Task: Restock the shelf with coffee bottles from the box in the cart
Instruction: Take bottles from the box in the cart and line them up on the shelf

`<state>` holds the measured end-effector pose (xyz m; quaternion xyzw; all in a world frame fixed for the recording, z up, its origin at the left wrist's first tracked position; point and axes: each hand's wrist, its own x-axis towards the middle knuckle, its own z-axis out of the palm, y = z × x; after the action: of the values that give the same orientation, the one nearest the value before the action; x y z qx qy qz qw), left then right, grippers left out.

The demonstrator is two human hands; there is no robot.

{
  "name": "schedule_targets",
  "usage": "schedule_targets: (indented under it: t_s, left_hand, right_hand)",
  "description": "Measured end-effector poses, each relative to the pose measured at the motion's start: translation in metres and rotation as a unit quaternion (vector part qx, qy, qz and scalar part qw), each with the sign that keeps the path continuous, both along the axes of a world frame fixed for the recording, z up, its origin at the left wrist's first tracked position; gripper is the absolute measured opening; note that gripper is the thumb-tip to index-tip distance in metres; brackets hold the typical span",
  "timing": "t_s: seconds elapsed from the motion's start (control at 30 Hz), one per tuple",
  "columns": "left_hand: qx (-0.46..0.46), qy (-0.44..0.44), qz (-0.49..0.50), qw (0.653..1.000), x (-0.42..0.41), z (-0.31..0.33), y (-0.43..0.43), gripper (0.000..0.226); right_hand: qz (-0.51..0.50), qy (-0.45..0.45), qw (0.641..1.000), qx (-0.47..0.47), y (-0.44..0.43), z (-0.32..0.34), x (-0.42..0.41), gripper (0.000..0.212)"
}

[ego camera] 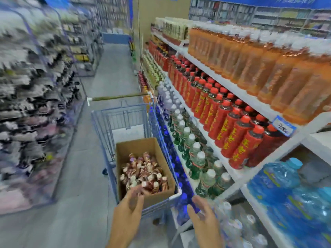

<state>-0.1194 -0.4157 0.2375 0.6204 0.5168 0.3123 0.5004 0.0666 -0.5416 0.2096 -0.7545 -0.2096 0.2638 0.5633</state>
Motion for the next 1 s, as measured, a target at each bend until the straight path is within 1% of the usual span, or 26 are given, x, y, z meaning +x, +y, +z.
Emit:
schedule_targets:
  t_s: [0.07, 0.17, 0.27, 0.43, 0.63, 0.8, 0.9, 1.0]
  left_hand:
    - [-0.002, 0.021, 0.019, 1.0, -0.02, -0.011, 0.013, 0.027]
    - [-0.029, 0.017, 0.045, 0.998, -0.045, -0.032, 0.034, 0.029]
    - [-0.048, 0.034, 0.026, 0.998, -0.064, -0.049, 0.053, 0.039]
    - [-0.076, 0.055, -0.004, 0.996, -0.075, -0.065, 0.08, 0.028]
    - [-0.093, 0.054, -0.018, 0.994, -0.056, -0.078, 0.108, 0.027]
    - [-0.102, 0.069, -0.032, 0.992, -0.019, -0.096, 0.136, 0.028]
    - [-0.112, 0.08, -0.026, 0.99, 0.006, -0.103, 0.155, 0.03]
    - [-0.117, 0.094, -0.009, 0.989, 0.025, -0.112, 0.175, 0.031]
  right_hand:
    - [0.038, -0.002, 0.999, -0.031, 0.025, -0.007, -0.016, 0.031]
    - [0.044, 0.005, 0.998, -0.041, 0.058, -0.025, -0.033, 0.032]
    - [0.059, 0.017, 0.997, -0.057, 0.084, -0.038, -0.046, 0.032]
    - [0.09, 0.034, 0.99, -0.099, 0.112, -0.046, -0.059, 0.03]
    - [0.107, 0.051, 0.984, -0.13, 0.141, -0.052, -0.048, 0.029]
    - [0.139, 0.053, 0.977, -0.155, 0.176, -0.065, -0.021, 0.026]
    - [0.171, 0.05, 0.97, -0.167, 0.2, -0.076, 0.001, 0.028]
    - [0.193, 0.066, 0.963, -0.175, 0.221, -0.086, 0.023, 0.028]
